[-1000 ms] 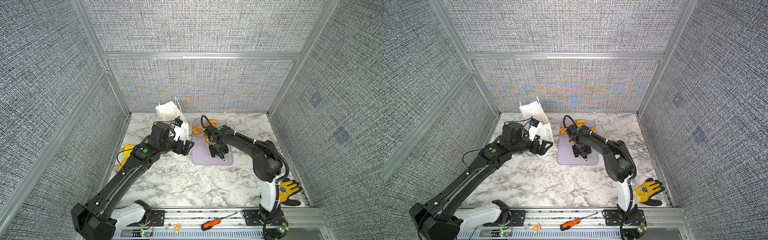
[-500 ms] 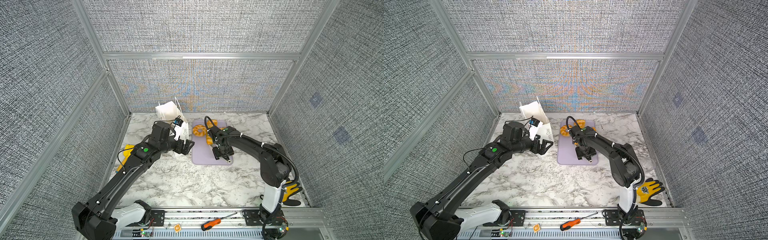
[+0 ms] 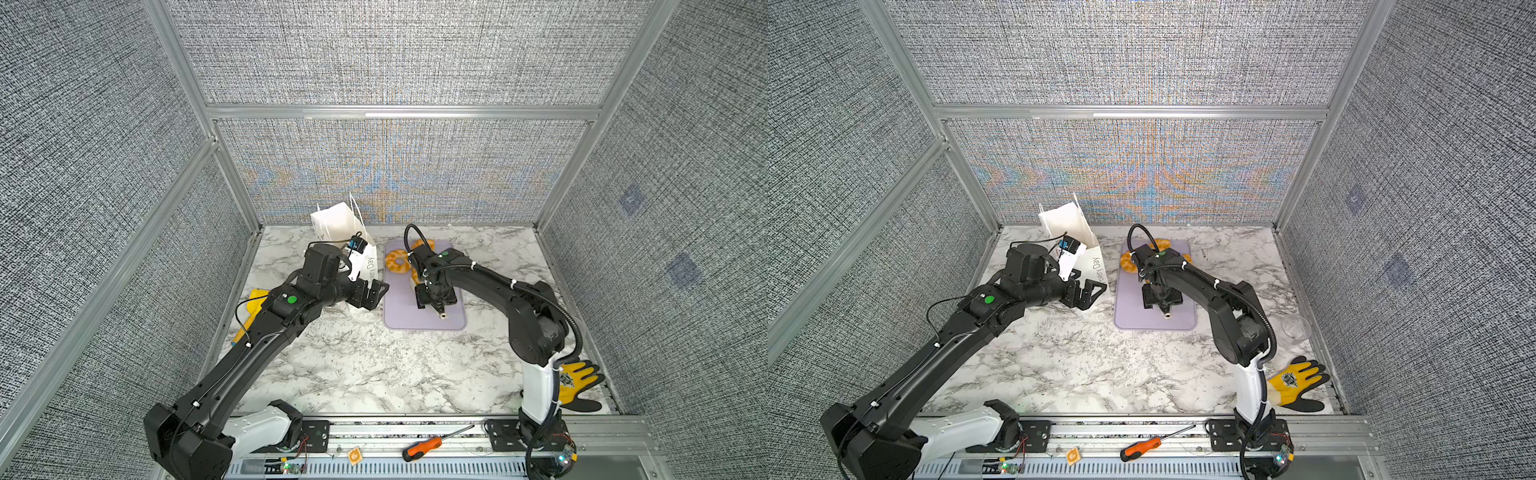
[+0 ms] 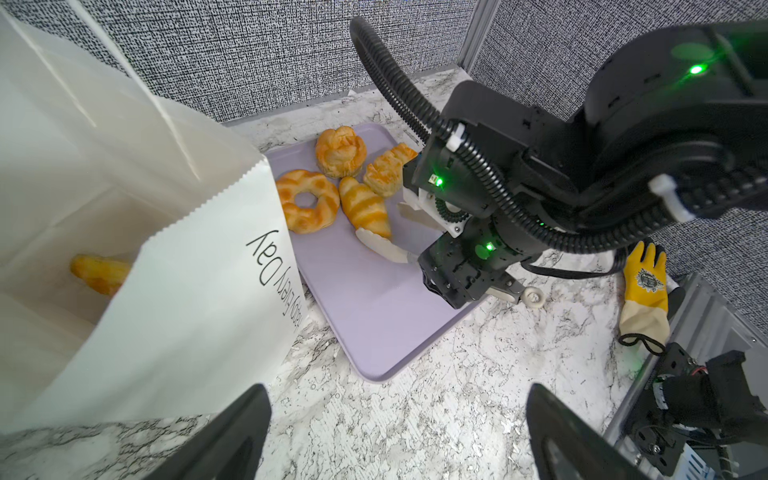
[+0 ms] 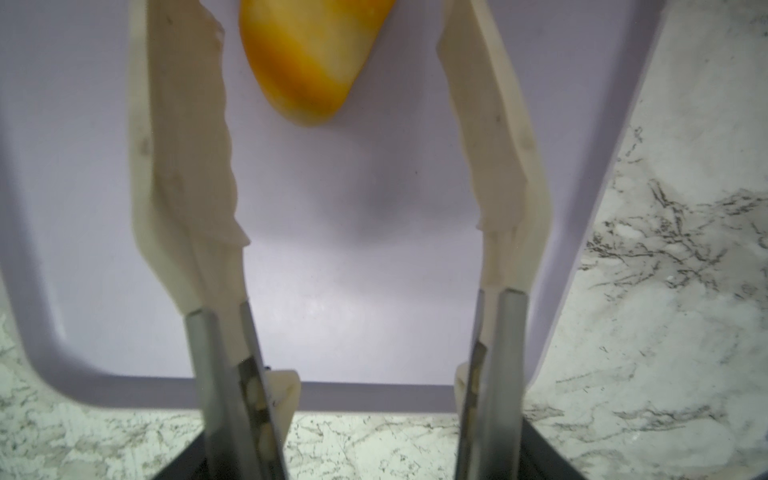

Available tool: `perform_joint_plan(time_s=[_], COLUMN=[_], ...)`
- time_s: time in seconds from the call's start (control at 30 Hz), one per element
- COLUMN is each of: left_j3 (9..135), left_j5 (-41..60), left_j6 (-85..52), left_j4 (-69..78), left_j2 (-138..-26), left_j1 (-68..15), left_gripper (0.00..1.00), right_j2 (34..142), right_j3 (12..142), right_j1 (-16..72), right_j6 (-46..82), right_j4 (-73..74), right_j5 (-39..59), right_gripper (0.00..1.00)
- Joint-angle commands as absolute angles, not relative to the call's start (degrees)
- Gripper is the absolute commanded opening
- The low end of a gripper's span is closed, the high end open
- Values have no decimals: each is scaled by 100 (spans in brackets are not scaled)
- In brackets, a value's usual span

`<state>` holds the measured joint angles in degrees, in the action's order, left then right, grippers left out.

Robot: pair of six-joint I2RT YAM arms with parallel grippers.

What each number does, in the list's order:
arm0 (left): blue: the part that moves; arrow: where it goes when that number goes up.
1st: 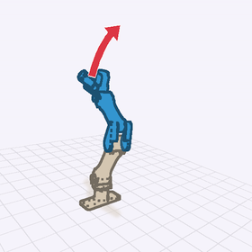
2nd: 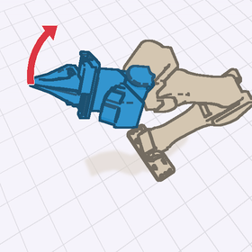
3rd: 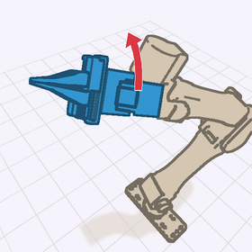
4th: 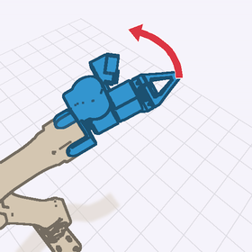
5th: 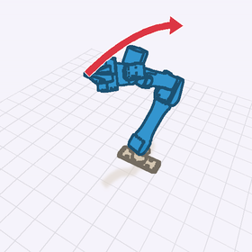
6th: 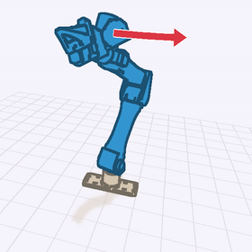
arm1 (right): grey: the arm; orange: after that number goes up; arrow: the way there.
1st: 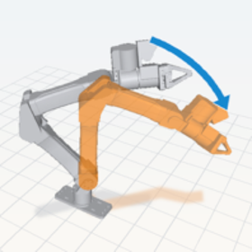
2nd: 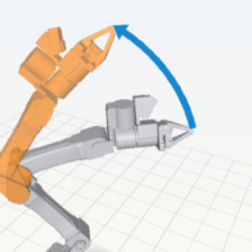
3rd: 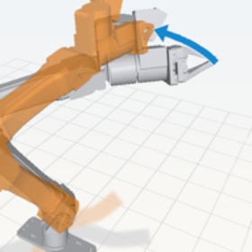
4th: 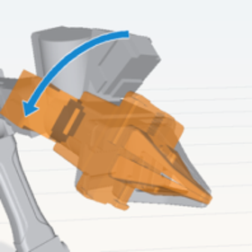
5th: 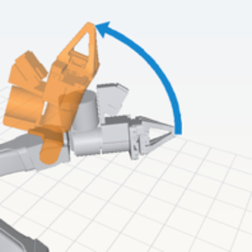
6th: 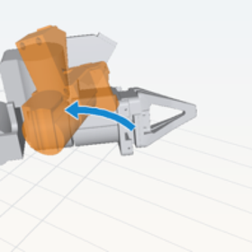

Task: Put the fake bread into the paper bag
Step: 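Lower the tongs around a striped croissant on the tray with right gripper, then close the tongs on the striped croissant and lift it with right gripper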

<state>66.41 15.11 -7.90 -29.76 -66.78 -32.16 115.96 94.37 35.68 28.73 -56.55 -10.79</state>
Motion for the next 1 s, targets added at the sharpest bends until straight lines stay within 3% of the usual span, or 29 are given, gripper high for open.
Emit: perform_joint_plan(time_s=[0.0,0.43,0.8,0.97], left_j3=[6680,6707,6693,6698], left_j5=[1490,1393,1205,1195], left_j6=[-674,-527,-509,-514], left_j4=[-2918,-3023,-2997,-2997], left_j2=[-6644,-6566,-6460,-6473], left_j1=[-3208,-3213,-3206,-3212], left_gripper=[97,97,98,98], right_j2=[11692,12253,12301,11945], right_j3=[9587,10208,10106,9754], right_j1=[3551,3540,3526,3536], right_j6=[3166,2938,2462,2321], right_j4=[-5738,-6088,-6352,-6322], right_j5=[-1328,-1266,-1222,-1145], right_gripper=[72,70,51,50])
